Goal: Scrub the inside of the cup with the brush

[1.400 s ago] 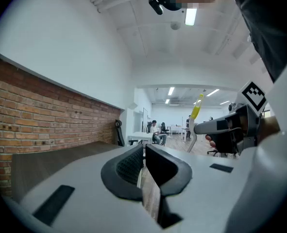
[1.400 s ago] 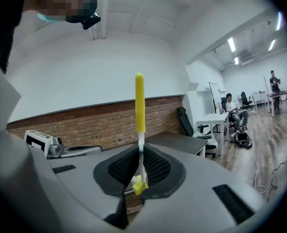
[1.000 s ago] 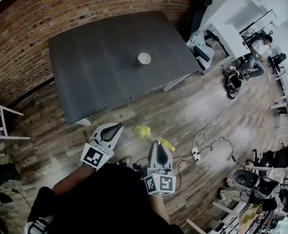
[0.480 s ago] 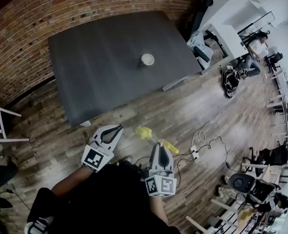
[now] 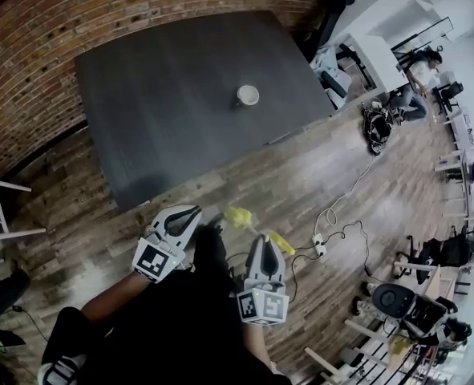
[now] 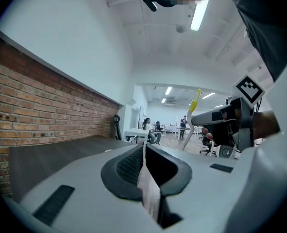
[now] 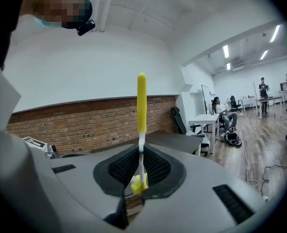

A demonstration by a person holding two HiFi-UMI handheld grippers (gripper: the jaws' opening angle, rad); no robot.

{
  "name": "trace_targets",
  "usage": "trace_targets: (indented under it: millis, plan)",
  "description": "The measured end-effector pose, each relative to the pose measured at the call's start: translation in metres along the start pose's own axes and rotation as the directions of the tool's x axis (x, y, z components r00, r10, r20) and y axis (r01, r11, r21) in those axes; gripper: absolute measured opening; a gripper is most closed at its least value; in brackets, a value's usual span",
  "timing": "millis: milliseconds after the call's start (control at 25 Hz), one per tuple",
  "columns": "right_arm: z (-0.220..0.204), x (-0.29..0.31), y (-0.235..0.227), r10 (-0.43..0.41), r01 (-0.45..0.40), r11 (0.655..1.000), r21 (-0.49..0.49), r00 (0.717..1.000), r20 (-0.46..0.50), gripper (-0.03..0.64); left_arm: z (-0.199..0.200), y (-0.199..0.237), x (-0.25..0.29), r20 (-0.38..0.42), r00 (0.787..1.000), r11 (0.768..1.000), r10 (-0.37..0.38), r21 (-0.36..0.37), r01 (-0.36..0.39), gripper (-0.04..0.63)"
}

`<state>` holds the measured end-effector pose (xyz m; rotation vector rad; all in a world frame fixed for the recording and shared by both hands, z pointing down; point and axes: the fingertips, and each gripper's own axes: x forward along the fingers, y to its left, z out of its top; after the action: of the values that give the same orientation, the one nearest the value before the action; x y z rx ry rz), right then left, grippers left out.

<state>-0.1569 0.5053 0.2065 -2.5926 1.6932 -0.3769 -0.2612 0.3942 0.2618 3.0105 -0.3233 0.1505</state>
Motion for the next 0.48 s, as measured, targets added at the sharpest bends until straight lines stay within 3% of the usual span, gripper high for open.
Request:
trace_targets:
  millis: [160,480]
  plan:
    - [0.003,0.026,-0.011,0.008,-0.008,1.0,0.004,1.0,-0.004,0.044,0.008,0.013,0.025,-0.002,1.0,0.999,0.003,0.037,-0.003,0.044]
    - [0.015,0.097,-0.05,0.064,-0.063,0.998,0.009,0.998,-0.014,0.044,0.015,0.04,0.091,-0.006,0.999,0.998,0.049,0.029,-0.049,0.044]
